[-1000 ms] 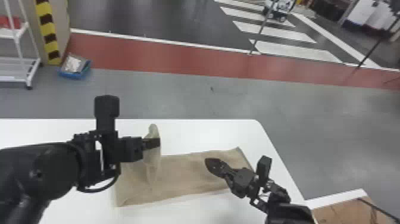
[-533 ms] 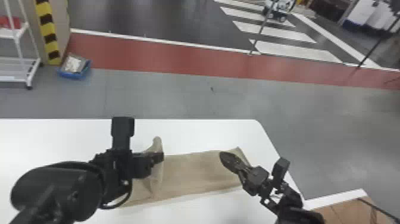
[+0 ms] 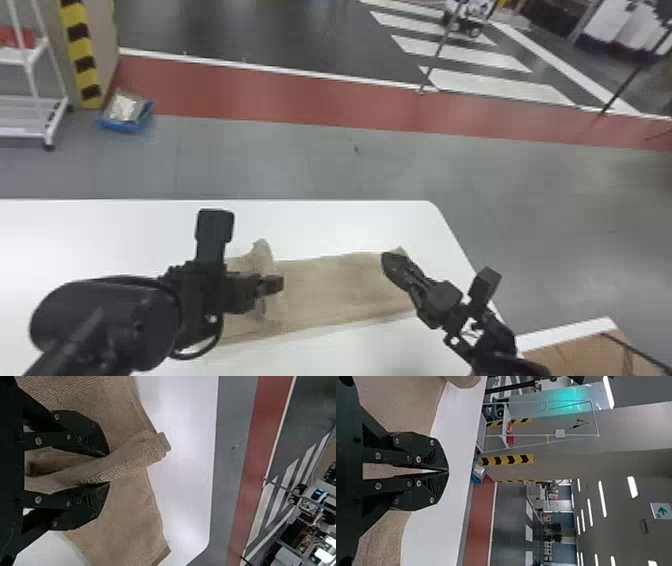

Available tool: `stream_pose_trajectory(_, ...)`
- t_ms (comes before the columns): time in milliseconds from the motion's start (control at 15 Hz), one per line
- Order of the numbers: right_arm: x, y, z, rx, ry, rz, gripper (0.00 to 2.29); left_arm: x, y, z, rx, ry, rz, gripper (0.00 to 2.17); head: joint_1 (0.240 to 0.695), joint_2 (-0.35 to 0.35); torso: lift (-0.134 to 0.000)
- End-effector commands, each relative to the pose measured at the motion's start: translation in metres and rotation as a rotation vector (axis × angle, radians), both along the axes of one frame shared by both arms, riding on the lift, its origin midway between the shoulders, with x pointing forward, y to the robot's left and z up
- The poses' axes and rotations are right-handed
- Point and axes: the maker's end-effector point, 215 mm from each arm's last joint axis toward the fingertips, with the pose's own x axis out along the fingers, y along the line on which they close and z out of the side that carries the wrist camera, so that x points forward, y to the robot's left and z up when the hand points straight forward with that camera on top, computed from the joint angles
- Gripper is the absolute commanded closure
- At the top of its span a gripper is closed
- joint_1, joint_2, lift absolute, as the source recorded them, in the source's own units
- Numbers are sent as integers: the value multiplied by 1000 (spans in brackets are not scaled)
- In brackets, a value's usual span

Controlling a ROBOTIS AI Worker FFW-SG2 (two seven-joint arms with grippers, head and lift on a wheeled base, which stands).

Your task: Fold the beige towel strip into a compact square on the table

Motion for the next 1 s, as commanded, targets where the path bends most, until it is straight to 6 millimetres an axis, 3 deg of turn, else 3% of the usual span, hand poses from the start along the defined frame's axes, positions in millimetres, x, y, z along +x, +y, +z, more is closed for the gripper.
stream_pose_trajectory(0,1,-2,0,5,-4,-20,589,-14,-16,-1,-38,34,-28,9,695,-350,0)
stream_pose_trajectory(67,1,-1,0,7,-2,-24,424,-21,-25,1,-88,62,-40,12,695,-350,0)
stream_pose_trajectory(133,1,-1,-2,8,4,-26,417,-26,-30,3,-105,71,-52,22,695,-350,0)
stream_pose_trajectory(267,2,2,-5,10,13,-34,90,-36,-32,1,-110,108,-75,22,695,-350,0)
stream_pose_trajectory(533,11,24,-12,46,55,-32,93,-51,-25,10,-94,108,-91,22,695,-350,0)
stream_pose_trajectory(667,14,30,-21,100,139,-36,218,-51,-12,15,-5,13,-86,22,695,-350,0)
stream_pose_trajectory(800,19,36,-31,162,239,-64,353,-43,14,23,-4,-33,-31,22,695,-350,0)
stream_pose_trajectory(933,25,53,-38,205,322,-120,410,-39,64,13,14,-57,18,22,695,-350,0)
